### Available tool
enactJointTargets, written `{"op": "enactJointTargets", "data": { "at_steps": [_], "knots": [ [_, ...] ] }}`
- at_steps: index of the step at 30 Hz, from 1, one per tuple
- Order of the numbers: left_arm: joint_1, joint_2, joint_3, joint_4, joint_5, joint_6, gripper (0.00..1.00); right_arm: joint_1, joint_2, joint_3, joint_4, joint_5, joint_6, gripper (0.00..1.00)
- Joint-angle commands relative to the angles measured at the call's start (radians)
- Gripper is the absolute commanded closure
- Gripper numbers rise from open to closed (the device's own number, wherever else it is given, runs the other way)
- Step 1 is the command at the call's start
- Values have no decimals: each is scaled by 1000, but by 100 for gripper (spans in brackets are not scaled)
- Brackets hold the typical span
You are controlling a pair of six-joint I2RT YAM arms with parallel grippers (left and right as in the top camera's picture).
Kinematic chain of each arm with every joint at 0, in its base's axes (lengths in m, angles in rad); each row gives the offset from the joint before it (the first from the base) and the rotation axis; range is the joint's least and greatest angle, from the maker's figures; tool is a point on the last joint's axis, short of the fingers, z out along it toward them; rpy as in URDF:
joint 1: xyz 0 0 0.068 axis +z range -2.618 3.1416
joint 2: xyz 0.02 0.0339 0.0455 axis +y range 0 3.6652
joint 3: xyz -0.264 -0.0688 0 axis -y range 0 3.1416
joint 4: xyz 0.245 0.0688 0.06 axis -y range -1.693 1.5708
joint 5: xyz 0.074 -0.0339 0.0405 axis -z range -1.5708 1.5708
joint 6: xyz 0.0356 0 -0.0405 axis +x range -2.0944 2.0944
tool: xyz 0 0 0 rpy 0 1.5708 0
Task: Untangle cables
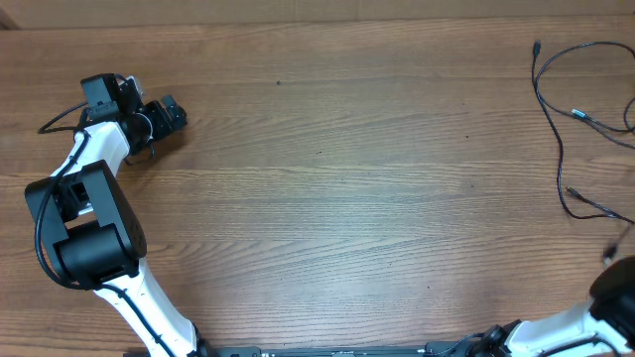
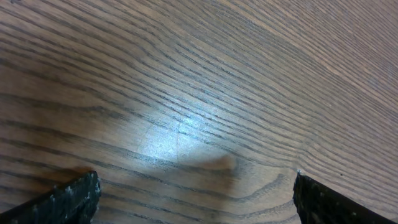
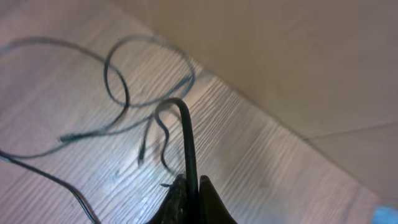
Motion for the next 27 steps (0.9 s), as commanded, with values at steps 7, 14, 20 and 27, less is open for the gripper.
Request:
{"op": "enactJointTargets", "data": {
  "at_steps": [7, 14, 20, 27],
  "knots": [
    [-4, 2, 2, -10, -17, 19, 0, -2, 106, -11, 6, -239, -3, 57],
    [-4, 2, 1, -10, -17, 19, 0, -2, 130, -12, -5, -277, -4, 27],
    [-4, 2, 2, -10, -17, 19, 1, -2, 129, -12, -7, -428, -25, 0],
    [-4, 2, 2, -10, -17, 19, 0, 2, 129, -12, -24, -673, -161, 0]
  ]
}}
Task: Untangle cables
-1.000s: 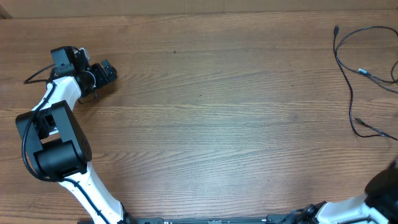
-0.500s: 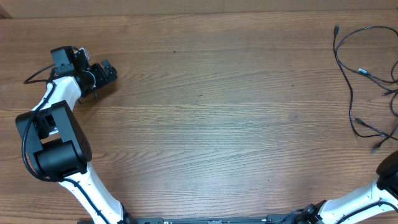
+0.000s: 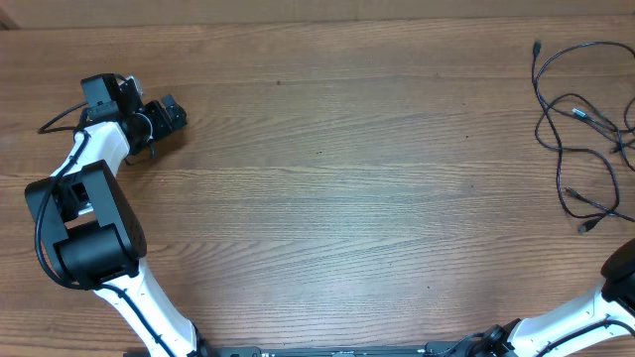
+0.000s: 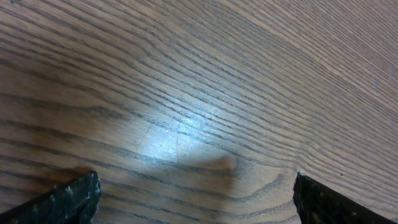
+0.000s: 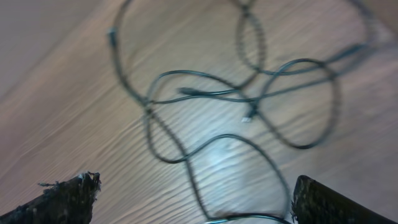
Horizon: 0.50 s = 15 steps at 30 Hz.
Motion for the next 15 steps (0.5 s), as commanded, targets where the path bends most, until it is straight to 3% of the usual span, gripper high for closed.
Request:
{"op": "enactJointTargets", "data": {
  "at_steps": [1, 7, 15],
  "knots": [
    [-4, 2, 2, -10, -17, 19, 1, 6, 3, -6, -7, -160, -66, 0],
    [-4, 2, 2, -9, -17, 19, 0, 103, 3, -6, -32, -217, -114, 0],
    [-4, 2, 1, -10, -17, 19, 1, 387, 3, -6, -41, -17, -105, 0]
  ]
}}
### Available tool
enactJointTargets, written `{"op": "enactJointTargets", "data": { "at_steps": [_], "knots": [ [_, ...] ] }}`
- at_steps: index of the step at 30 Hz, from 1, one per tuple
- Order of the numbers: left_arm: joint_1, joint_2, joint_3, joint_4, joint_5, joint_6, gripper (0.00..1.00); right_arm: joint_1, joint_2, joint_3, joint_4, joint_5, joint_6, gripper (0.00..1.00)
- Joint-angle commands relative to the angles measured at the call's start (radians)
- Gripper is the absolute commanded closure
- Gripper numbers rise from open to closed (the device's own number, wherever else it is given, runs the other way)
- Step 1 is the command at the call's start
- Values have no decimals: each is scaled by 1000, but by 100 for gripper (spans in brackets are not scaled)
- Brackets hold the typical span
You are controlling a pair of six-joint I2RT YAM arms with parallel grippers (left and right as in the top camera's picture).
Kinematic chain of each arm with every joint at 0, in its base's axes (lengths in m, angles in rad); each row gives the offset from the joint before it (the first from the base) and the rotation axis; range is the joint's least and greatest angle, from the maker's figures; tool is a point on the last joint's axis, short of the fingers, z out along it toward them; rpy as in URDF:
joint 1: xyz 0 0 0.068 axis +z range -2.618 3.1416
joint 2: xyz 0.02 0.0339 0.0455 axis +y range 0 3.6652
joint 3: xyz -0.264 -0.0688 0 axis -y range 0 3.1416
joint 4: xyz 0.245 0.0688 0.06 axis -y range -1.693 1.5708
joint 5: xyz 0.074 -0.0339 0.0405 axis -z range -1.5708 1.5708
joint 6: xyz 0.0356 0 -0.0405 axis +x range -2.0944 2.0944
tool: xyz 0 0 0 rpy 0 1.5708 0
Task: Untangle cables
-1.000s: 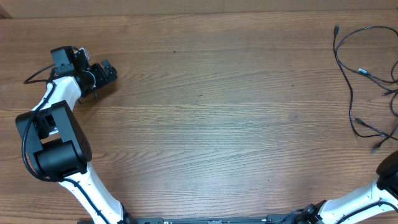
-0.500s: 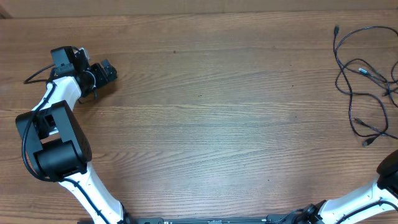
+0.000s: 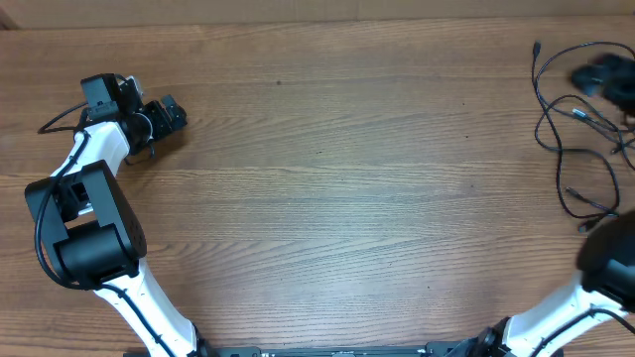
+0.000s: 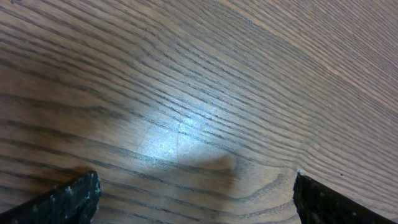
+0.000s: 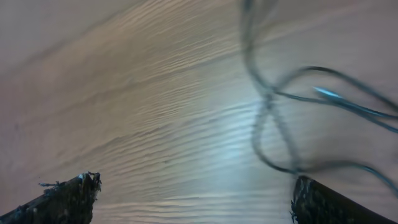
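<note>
Thin dark cables (image 3: 568, 149) lie looped over one another at the table's far right edge, and they show blurred in the right wrist view as cables (image 5: 273, 93) at the upper right. My right gripper (image 3: 603, 77), blurred by motion, hovers over the top of the tangle; its jaws (image 5: 196, 199) are open with only wood between them. My left gripper (image 3: 164, 117) rests at the far left, open (image 4: 196, 199) over bare wood, far from the cables.
The wooden table (image 3: 337, 178) spans the whole overhead view. The cables run off its right edge. My left arm's base link (image 3: 84, 223) takes up the lower left corner.
My right gripper was off the lower right of the overhead view; now it hangs over the top of the tangle, still open. The cables lie as before. The left arm has not moved.
First my right gripper was shut on a cable, holding it up off the table at the right. Then it was open and the cable lay on the wood in tighter loops. Now it is open over the tangle's far end. The left gripper stayed open and still.
</note>
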Motion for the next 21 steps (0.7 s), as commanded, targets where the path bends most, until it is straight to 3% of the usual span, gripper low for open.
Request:
{"op": "enactJointTargets", "data": {
  "at_steps": [1, 11, 21],
  "knots": [
    [-4, 2, 2, -10, -17, 19, 0, 133, 3, -6, -1, 87, -14, 0],
    [-4, 2, 2, -10, -17, 19, 0, 479, 3, -6, -2, 88, -16, 0],
    [-5, 2, 1, -10, -17, 19, 0, 623, 4, -6, 22, 139, -18, 0]
  ]
}}
